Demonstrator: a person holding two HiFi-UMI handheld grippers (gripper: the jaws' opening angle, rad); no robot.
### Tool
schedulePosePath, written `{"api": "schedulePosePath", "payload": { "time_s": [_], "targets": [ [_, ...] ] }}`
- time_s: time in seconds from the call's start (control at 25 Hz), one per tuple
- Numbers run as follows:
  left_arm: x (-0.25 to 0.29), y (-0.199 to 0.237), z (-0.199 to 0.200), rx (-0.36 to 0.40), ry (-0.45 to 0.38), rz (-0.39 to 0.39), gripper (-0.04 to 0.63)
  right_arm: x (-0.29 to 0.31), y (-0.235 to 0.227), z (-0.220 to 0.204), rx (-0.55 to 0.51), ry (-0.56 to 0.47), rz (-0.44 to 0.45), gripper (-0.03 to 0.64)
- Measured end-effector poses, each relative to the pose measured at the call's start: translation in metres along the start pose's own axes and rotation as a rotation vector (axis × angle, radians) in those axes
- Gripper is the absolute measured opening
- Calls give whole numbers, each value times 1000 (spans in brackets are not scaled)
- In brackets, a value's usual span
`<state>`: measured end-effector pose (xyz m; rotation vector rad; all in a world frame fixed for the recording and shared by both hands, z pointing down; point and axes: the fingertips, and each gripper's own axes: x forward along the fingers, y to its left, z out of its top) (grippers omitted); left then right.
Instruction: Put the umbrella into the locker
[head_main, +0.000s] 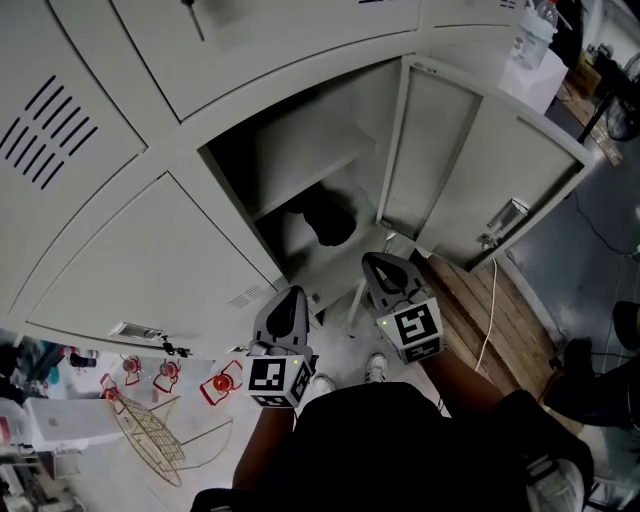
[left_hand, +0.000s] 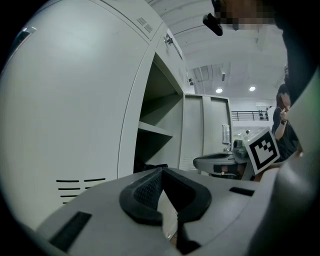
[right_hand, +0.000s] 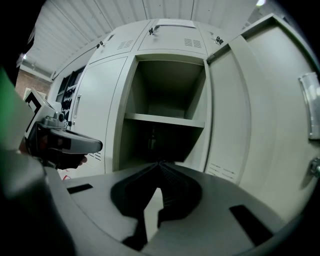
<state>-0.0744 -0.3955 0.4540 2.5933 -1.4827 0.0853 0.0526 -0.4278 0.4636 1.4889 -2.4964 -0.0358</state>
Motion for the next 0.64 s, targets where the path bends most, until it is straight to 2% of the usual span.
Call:
{"api": "schedulePosePath", "payload": {
  "time_s": [0.64],
  "targets": [
    [1, -6, -3, -10, 13, -7, -5, -11, 0, 10, 28, -12, -7, -2]
  ]
}}
